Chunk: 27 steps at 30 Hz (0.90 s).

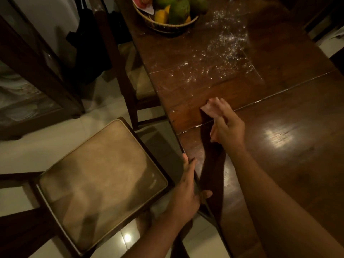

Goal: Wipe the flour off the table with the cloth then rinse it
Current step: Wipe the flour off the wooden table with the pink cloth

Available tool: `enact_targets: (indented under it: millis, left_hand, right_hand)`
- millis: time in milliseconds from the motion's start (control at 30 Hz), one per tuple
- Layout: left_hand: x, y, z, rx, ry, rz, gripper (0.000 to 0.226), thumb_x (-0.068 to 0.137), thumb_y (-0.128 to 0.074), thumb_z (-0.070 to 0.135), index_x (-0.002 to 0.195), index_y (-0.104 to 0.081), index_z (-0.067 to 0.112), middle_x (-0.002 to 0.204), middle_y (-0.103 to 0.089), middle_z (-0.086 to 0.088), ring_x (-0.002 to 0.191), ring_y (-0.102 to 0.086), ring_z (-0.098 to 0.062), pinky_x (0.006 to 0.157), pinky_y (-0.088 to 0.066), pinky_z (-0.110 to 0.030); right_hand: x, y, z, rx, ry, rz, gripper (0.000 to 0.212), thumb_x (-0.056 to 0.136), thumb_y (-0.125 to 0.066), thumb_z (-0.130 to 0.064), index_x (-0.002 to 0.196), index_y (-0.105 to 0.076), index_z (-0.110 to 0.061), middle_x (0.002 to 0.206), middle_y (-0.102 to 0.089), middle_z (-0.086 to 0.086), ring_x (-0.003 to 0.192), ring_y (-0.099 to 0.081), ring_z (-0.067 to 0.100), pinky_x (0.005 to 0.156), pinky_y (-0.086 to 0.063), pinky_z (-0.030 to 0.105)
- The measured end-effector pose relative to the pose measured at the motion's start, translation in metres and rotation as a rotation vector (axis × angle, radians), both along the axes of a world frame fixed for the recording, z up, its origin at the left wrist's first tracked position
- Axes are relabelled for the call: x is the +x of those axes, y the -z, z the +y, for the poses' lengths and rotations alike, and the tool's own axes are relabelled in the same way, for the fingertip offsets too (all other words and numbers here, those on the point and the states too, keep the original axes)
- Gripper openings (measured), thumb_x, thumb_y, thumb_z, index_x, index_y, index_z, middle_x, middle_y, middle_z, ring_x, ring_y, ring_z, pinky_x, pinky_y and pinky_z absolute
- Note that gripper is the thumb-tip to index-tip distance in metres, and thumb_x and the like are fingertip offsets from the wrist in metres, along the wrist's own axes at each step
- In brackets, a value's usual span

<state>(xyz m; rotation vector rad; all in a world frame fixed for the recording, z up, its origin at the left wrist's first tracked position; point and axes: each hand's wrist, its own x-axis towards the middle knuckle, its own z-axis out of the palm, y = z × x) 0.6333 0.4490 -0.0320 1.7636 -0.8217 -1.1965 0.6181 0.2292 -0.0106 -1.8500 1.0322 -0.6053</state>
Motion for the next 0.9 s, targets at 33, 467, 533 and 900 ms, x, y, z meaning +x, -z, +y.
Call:
enact_targets:
  millis: [33,467,533,900]
  left_hand:
    - [0.001,-0.002,0.001,0.011,-0.002,0.019,0.098,0.085,-0.07,0.042,0.143,0.007,0.057,0.153,0.034,0.023,0.134,-0.003,0.005,0.089,-0.02,0.008]
    - [0.009,-0.027,-0.009,0.286,0.195,-0.393,0.099,0.089,-0.065,0.046,0.153,0.009,0.036,0.156,0.031,0.004,0.145,0.019,-0.017,0.118,0.007,-0.04]
    - [0.009,-0.036,-0.015,0.261,0.162,-0.5,0.083,0.095,-0.057,0.041,0.154,0.002,0.033,0.163,0.018,-0.004,0.149,0.017,-0.02,0.117,0.013,-0.039]
    - [0.02,-0.036,-0.178,0.225,0.327,-0.766,0.079,0.103,-0.038,0.035,0.153,0.018,0.015,0.157,0.025,-0.021,0.148,0.018,-0.037,0.112,0.01,-0.042]
  right_hand:
    - [0.007,-0.006,0.003,0.002,0.027,-0.067,0.052,0.1,-0.051,-0.006,0.142,-0.053,-0.037,0.138,-0.06,0.012,0.079,-0.072,0.015,0.069,-0.063,0.043]
    - [-0.028,-0.008,0.001,-0.048,-0.075,0.299,0.052,0.097,-0.059,-0.012,0.137,-0.052,-0.046,0.153,-0.043,-0.017,0.141,-0.04,0.008,0.116,-0.037,0.046]
    - [-0.034,-0.009,0.002,0.009,-0.157,0.26,0.049,0.099,-0.059,-0.017,0.135,-0.052,-0.05,0.155,-0.038,-0.023,0.146,-0.032,0.005,0.119,-0.027,0.041]
    - [-0.098,0.022,-0.061,-0.2,0.147,0.656,0.052,0.1,-0.041,-0.032,0.15,-0.036,-0.039,0.165,-0.023,-0.008,0.154,-0.009,0.016,0.124,-0.004,0.049]
